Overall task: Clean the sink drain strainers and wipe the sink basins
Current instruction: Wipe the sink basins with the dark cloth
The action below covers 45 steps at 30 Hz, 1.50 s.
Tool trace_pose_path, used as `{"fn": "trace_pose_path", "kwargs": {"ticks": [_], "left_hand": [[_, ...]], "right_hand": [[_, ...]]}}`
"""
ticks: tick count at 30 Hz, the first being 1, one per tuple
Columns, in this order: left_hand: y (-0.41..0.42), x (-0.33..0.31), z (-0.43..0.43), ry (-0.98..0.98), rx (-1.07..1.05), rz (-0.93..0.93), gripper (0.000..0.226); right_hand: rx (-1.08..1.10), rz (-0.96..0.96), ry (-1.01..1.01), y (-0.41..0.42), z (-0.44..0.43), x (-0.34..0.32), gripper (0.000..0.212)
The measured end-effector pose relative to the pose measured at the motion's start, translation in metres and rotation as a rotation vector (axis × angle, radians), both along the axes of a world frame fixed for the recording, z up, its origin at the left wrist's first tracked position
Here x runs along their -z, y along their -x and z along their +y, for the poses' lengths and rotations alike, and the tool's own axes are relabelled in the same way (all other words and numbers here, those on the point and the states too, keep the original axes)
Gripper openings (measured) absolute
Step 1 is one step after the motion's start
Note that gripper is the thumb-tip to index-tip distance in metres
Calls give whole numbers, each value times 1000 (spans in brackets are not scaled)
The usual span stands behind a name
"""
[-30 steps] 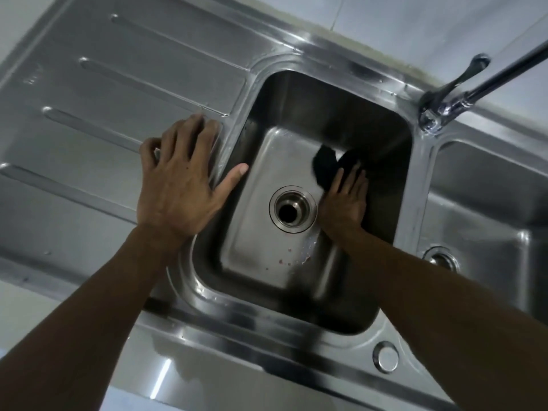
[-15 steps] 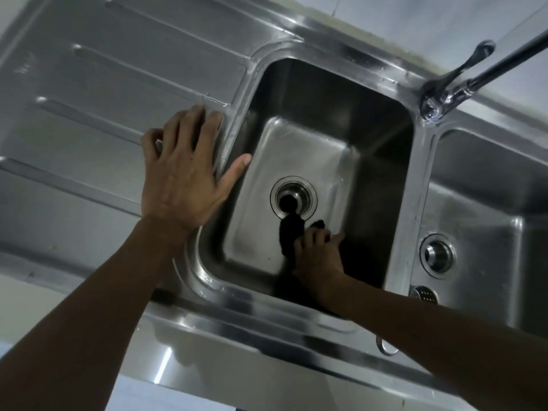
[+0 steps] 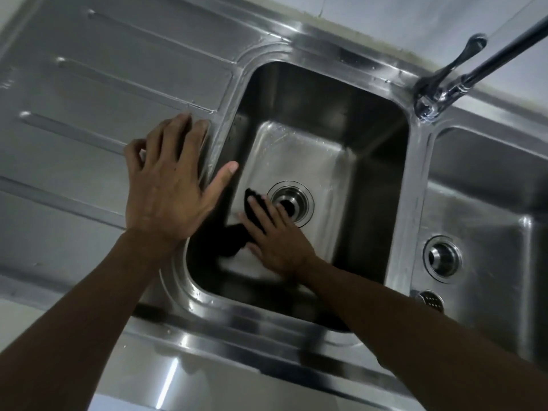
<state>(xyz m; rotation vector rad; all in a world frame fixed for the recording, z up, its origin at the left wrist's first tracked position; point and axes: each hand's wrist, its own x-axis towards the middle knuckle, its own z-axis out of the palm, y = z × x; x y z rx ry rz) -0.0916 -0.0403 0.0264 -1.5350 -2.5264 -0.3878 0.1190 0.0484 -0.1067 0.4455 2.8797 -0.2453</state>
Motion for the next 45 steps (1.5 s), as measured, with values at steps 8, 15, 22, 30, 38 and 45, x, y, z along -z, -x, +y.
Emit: {"fn": "trace_pose_path", "kwargs": {"ticks": [8, 15, 22, 30, 38, 45], "left_hand": [[1, -2, 1, 23, 0, -32, 79], [-2, -7, 1, 48, 5, -39, 80], [-1, -5, 1, 33, 6, -18, 77], [1, -2, 2, 19, 4, -1, 74], [0, -3, 0, 48, 20, 12, 75], [0, -3, 1, 46, 21, -14, 76]], "right_hand": [[700, -8, -87, 1, 91, 3, 63], [973, 69, -51, 13, 70, 2, 59], [488, 180, 85, 51, 23, -1, 57], [435, -72, -189, 1, 29, -24, 39], [1420, -26, 744, 75, 40, -49, 78], [1442, 82, 969, 73, 47, -34, 41]]}}
